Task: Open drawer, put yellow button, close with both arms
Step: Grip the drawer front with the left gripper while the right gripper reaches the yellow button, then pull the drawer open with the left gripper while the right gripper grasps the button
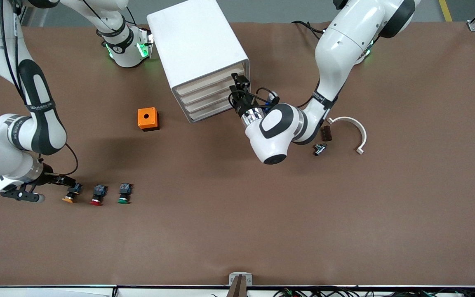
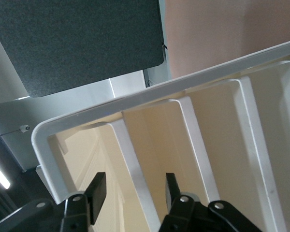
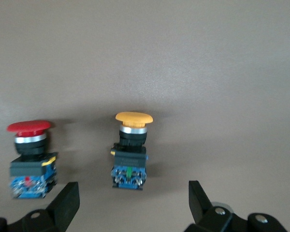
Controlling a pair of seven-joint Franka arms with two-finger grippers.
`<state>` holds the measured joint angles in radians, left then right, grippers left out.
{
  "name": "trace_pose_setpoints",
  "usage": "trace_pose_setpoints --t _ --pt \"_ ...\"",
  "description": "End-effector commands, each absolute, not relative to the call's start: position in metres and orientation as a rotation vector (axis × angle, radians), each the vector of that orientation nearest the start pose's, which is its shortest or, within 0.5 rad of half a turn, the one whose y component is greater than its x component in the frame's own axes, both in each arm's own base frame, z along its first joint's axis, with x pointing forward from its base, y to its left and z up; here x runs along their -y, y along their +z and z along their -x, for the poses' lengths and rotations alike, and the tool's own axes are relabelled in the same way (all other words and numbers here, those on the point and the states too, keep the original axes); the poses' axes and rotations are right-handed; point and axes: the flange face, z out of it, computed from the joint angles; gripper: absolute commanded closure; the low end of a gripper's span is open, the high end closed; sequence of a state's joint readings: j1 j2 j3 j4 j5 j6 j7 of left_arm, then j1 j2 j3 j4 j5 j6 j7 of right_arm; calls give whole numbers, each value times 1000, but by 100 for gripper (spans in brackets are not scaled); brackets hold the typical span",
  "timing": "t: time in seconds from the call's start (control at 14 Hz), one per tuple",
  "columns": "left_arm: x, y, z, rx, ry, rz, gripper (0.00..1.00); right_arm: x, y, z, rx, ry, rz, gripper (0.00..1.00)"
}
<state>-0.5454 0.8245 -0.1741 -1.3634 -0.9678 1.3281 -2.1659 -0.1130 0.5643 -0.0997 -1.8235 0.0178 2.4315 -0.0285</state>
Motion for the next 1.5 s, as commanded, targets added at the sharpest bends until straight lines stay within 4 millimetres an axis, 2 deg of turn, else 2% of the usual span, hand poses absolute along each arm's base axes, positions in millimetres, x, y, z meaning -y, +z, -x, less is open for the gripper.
trace_pose_setpoints --t 0.0,0.14,0.64,0.85,1.0,1.07,1.14,1.42 --pt "506 260 -438 1505 1499 1375 43 134 206 -648 -342 -65 3128 0" --pt "512 256 -430 1491 1497 1369 44 134 200 -655 -355 -87 3113 0" --pt "526 248 -407 1448 1438 1325 63 131 175 -659 -338 -52 3120 0" --pt "527 245 -405 1450 1428 1309 72 131 171 -659 -344 -48 3118 0" --pt "525 241 -407 1473 1400 1273 80 130 170 -659 -345 -46 3117 4" --pt "523 240 -409 1485 1391 1250 83 130 171 -659 -345 -48 3117 9" --pt "522 241 -411 1497 1379 1229 86 130 170 -659 -343 -46 3117 21" --pt "515 239 -418 1521 1368 1204 90 127 172 -659 -334 -38 3118 78"
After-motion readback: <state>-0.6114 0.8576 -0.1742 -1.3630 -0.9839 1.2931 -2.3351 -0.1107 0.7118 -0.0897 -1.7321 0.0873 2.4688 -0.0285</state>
